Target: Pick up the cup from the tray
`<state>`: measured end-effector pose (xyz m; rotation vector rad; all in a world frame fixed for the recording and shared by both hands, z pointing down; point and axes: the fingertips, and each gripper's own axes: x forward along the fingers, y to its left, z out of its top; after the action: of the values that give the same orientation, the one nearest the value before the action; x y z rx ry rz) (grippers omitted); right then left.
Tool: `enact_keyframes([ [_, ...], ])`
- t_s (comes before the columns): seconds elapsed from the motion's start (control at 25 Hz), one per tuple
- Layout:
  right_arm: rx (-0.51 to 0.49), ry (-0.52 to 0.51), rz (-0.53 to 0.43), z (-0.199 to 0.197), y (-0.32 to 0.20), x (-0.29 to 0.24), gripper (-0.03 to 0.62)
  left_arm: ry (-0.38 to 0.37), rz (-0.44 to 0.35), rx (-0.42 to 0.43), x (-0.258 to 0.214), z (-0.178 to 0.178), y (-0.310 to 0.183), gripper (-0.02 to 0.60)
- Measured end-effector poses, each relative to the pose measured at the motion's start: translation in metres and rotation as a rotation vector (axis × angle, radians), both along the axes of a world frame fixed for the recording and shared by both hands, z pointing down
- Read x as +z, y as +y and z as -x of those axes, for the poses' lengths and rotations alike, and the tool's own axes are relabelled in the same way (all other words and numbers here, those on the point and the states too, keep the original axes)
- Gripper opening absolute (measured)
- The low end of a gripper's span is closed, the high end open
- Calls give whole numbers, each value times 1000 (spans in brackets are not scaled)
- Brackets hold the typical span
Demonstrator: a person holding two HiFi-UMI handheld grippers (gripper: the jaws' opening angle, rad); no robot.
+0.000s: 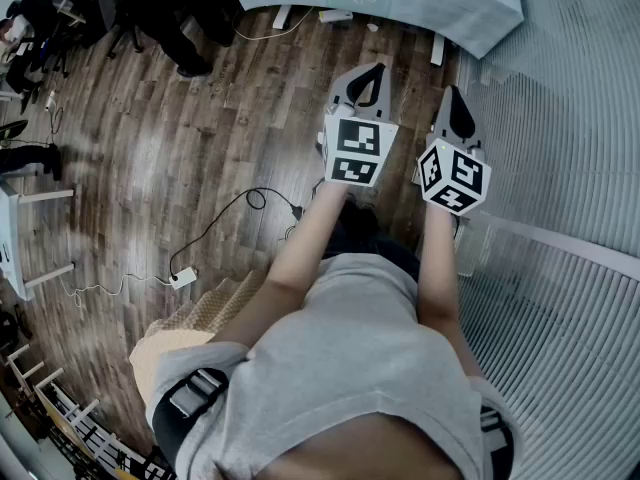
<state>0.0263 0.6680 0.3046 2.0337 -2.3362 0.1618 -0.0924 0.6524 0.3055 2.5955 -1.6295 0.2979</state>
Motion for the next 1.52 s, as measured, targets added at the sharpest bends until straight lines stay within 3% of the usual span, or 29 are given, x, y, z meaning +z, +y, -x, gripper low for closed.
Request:
enact_keyframes([
  [0.76, -2, -34, -5, -13, -5, 2, 8, 5, 11, 6, 5, -14, -6, -1],
  [1.2, -20, -36, -1, -44, -23, 4, 8, 14, 5, 2, 3, -45, -21, -2],
  [1.52, -33, -68, 14, -48, -37, 12, 8, -3, 28, -41, 13, -36, -34, -2],
])
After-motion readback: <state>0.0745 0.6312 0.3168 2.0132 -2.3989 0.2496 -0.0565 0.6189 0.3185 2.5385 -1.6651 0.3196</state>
